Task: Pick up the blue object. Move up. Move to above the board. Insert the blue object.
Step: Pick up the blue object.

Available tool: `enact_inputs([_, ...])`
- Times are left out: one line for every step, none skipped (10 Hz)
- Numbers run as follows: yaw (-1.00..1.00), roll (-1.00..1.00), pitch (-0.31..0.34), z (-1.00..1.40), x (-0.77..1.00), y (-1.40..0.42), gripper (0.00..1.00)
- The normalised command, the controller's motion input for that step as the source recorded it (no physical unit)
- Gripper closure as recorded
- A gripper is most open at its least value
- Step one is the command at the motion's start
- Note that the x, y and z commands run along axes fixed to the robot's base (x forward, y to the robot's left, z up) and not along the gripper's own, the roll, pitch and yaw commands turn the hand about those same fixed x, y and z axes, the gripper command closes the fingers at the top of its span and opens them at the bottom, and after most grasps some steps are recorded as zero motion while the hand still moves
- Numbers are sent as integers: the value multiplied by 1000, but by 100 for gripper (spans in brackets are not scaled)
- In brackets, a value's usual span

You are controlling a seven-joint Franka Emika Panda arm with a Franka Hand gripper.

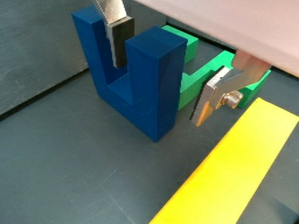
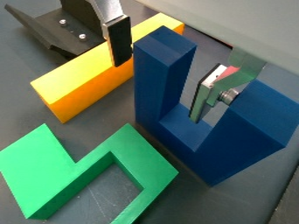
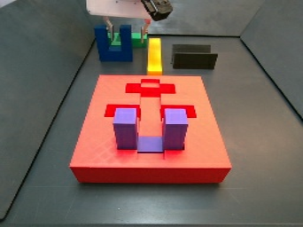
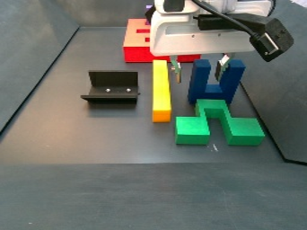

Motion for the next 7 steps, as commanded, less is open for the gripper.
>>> enact_inputs([0, 0, 0, 0, 0, 0, 100])
enact_inputs([0, 0, 0, 0, 0, 0, 100])
enact_inputs([0, 0, 0, 0, 0, 0, 100])
enact_inputs([0, 0, 0, 0, 0, 0, 100])
enact_inputs([0, 0, 0, 0, 0, 0, 100])
enact_inputs([0, 0, 0, 0, 0, 0, 100])
enact_inputs([0, 0, 0, 0, 0, 0, 100])
